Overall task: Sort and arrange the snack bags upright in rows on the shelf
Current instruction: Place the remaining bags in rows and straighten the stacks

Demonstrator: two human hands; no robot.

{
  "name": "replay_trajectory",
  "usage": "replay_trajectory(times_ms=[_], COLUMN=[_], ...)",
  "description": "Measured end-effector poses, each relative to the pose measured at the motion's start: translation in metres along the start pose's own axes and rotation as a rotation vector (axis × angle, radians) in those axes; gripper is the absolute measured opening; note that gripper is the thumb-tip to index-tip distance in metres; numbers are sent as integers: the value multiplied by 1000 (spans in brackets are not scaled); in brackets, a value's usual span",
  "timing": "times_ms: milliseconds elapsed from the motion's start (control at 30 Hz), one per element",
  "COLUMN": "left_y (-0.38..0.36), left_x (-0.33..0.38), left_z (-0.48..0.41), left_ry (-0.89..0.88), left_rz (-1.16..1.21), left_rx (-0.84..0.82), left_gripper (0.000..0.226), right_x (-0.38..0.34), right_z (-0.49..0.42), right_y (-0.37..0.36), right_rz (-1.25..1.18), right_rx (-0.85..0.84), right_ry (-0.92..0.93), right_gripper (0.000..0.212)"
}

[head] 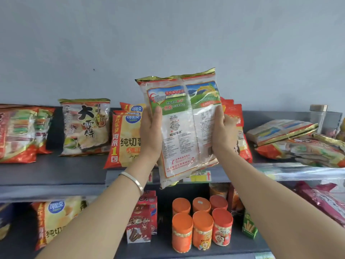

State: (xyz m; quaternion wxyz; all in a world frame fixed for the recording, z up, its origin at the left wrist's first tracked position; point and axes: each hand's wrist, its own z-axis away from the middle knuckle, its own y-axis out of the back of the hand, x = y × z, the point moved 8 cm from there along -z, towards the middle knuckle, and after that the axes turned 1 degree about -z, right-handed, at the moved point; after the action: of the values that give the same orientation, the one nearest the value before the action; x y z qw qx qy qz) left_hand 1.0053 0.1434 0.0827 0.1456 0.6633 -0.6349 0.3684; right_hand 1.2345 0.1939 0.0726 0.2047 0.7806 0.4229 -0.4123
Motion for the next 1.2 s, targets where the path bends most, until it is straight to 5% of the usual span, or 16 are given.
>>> replay_trajectory(times_ms=[167,267,400,467,567,700,833,1000,1067,1200], left_y=[126,198,259,279,303,325,355,389,399,419], left_x=[28,42,68,77,72,78,80,88,85,71], left_z=[12,29,44,57,87,101,103,76,57,15], left_ry=[1,130,236,312,526,516,503,483,471,458], left_rz=[-586,-1016,-1211,-1074,-350,202,245,11,-3,92], left_rx=[349,472,487,511,667,665,736,826,811,698], left_gripper=[57,67,70,70,82,95,88,68,64,64], right_x=[-53,-82,-97,-104,-118,-124,-118,-124,-127,-122], right_z=[60,105,161,181,208,233,241,242,244,255], right_y=[-79,-129,-175,-188,-207,-231,-255,-291,-308,-343], right_rz=[-40,-127,-457,-522,-587,-606,-543,-540,-470,-467], right_rx=[-242,-575,-1078,-1188,-1264,-1300,-1260,-1176,-1151,-1174], right_ry=[107,135,-51,-78,-66,-115,-229,-239,-235,-567], right_gripper=[53,37,27,33,38,41,31,18,29,39])
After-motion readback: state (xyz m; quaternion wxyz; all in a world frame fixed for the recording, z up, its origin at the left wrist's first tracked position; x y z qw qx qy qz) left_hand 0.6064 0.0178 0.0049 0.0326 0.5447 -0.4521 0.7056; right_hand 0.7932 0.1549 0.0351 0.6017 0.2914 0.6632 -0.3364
